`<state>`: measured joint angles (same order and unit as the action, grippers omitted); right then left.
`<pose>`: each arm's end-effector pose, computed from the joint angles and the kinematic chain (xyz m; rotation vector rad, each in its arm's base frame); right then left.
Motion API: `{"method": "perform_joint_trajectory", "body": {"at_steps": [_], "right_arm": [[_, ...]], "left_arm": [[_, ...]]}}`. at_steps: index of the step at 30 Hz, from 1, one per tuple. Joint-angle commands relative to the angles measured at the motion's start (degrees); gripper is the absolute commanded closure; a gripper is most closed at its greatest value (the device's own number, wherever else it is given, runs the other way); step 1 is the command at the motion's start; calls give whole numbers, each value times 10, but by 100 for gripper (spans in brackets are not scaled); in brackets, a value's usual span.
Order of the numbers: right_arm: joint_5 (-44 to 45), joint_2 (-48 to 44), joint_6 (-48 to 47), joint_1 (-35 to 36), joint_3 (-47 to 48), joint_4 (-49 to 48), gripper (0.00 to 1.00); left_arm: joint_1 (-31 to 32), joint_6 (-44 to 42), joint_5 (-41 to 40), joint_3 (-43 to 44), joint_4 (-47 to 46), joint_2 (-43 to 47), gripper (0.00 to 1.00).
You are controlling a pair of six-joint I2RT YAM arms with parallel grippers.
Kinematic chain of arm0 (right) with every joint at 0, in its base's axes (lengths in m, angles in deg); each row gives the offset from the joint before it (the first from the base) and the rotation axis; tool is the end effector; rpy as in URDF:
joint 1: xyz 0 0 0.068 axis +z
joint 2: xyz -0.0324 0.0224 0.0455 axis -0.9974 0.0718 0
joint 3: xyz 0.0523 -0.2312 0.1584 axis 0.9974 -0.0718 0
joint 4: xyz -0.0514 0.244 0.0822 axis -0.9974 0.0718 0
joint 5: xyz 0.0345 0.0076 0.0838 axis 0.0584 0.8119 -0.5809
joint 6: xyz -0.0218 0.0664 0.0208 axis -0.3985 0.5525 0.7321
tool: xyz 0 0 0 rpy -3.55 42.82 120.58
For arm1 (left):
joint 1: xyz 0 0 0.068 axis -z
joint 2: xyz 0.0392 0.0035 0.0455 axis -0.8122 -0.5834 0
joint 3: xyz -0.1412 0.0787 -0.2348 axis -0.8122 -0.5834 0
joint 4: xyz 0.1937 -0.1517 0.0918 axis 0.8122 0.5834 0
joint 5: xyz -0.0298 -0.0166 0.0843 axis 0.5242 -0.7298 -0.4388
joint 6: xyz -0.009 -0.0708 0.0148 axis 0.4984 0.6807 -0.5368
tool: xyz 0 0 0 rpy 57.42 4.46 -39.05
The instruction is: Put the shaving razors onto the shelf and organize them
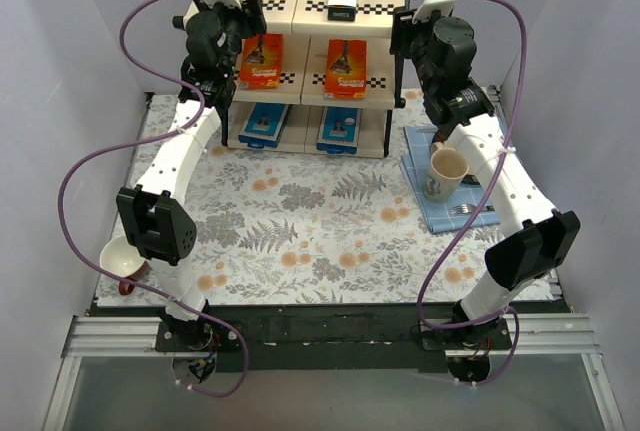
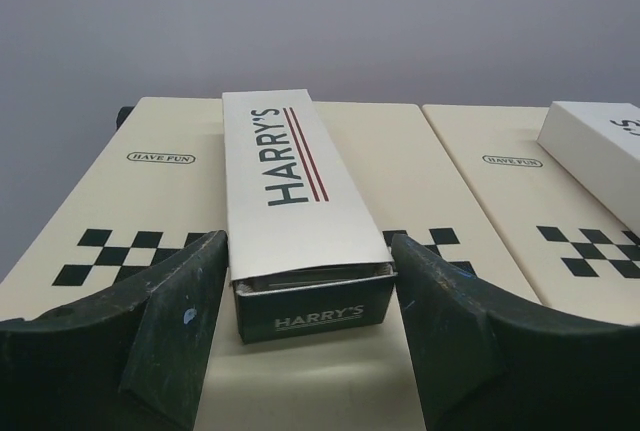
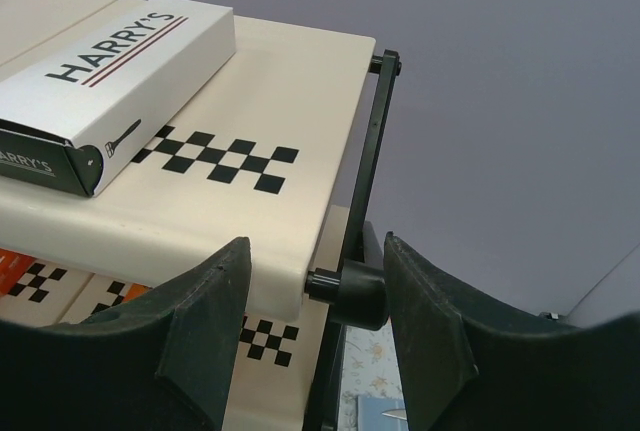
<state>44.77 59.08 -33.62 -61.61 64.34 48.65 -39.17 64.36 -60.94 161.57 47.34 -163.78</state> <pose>0.3721 0.1464 0.5186 -0.0898 1.3849 0.0401 0.4504 -0.1135 0.4959 -0.3847 1.2994 -0.7027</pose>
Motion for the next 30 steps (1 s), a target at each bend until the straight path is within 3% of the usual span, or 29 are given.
{"method": "perform_joint_trajectory", "body": {"at_steps": [1, 10, 20, 30], "right_arm": [[-3, -21, 8, -5, -4, -22, 37], [-6, -25, 9, -6, -8, -19, 37], [-7, -28, 9, -5, -15, -20, 36], [-7, -30, 8, -7, -19, -22, 36]], "left_arm": [[-7, -13, 25, 10, 2, 3, 37], [-27, -5, 41, 7, 13, 17, 44], [-58, 28, 211, -38, 20, 51, 44], [-56, 62, 150, 9, 37, 22, 43]]}}
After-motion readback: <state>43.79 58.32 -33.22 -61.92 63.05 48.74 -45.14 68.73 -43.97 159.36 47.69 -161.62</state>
